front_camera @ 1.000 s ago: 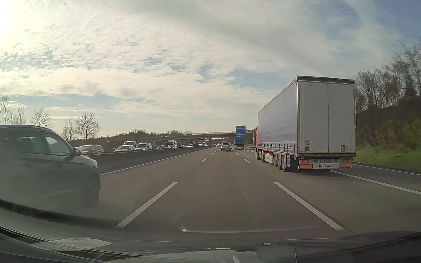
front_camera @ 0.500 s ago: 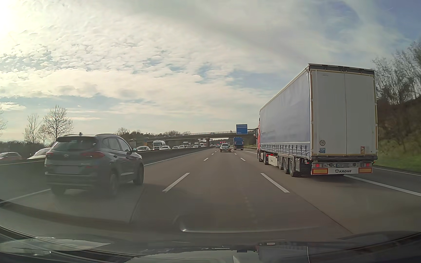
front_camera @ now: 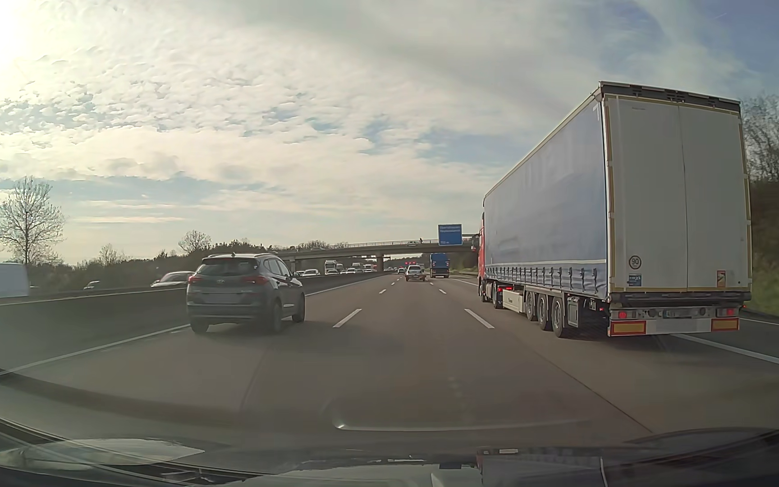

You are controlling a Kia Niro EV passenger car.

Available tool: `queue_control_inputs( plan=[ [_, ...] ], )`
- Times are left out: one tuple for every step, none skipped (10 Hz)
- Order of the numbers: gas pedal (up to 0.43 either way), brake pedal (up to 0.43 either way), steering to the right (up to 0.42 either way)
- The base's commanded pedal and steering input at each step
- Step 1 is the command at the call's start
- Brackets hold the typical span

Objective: Follow the waypoints while adhering to traffic rules and regulations

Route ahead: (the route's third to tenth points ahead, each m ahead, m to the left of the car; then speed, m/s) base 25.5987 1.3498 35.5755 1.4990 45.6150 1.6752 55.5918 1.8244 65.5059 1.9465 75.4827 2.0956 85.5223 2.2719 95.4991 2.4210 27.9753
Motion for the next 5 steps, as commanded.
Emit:
queue_control_inputs(
  plan=[
    [0.177,0.0,-0.004],
    [0.177,0.0,-0.004],
    [0.177,0.0,-0.004],
    [0.177,0.0,-0.004],
    [0.177,0.0,-0.004]
  ],
)
